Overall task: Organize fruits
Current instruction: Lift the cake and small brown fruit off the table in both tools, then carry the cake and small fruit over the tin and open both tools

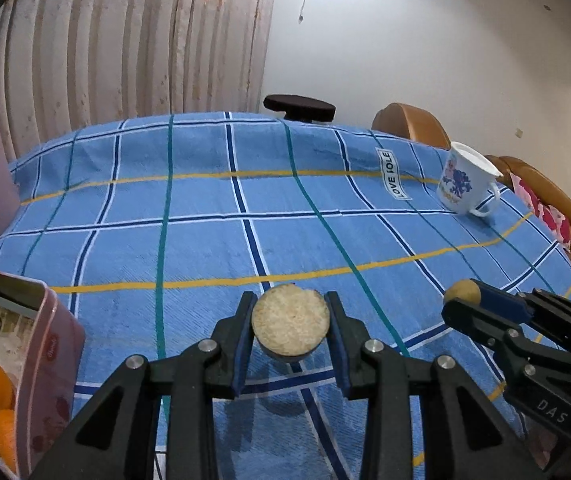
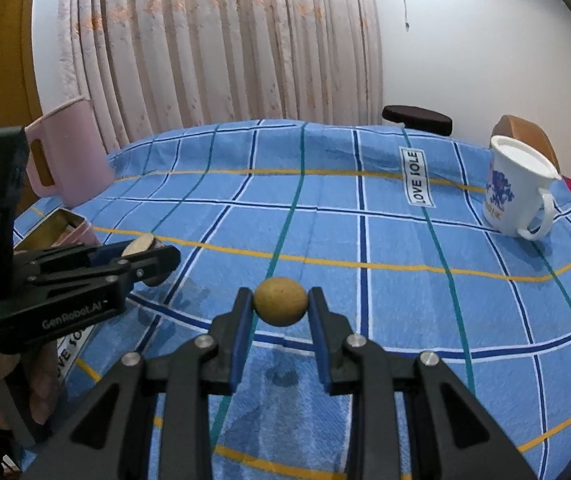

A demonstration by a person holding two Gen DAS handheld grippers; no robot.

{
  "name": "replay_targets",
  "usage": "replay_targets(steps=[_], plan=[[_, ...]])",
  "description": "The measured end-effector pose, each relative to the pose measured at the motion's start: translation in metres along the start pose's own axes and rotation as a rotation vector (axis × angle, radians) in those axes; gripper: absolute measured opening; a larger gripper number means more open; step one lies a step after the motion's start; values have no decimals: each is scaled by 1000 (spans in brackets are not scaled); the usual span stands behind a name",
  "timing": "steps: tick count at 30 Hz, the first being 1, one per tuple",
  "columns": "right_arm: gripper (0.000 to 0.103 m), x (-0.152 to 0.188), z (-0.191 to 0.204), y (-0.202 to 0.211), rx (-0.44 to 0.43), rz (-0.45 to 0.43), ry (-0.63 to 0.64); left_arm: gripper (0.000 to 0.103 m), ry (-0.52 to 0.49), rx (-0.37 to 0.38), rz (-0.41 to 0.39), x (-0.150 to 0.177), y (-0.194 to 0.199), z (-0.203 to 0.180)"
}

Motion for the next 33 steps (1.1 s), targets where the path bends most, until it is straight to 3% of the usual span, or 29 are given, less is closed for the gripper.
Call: replay_targets(steps=[22, 33], plan=[[31, -2, 4, 18, -20, -100, 22, 35, -66, -101, -114, -6, 24, -11], [31, -4, 10, 29, -1, -165, 55, 35, -107, -219, -191, -1, 51, -11]])
Point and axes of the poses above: each gripper's, at about its wrist camera, not at the fingertips, and y roughly against the way its jaws point, z to its left, x to its underside, the point moved 6 cm from there along -y, roughly the way its jaws point, and after that the axes turned 11 degrees about -y, right-handed, at the moved point
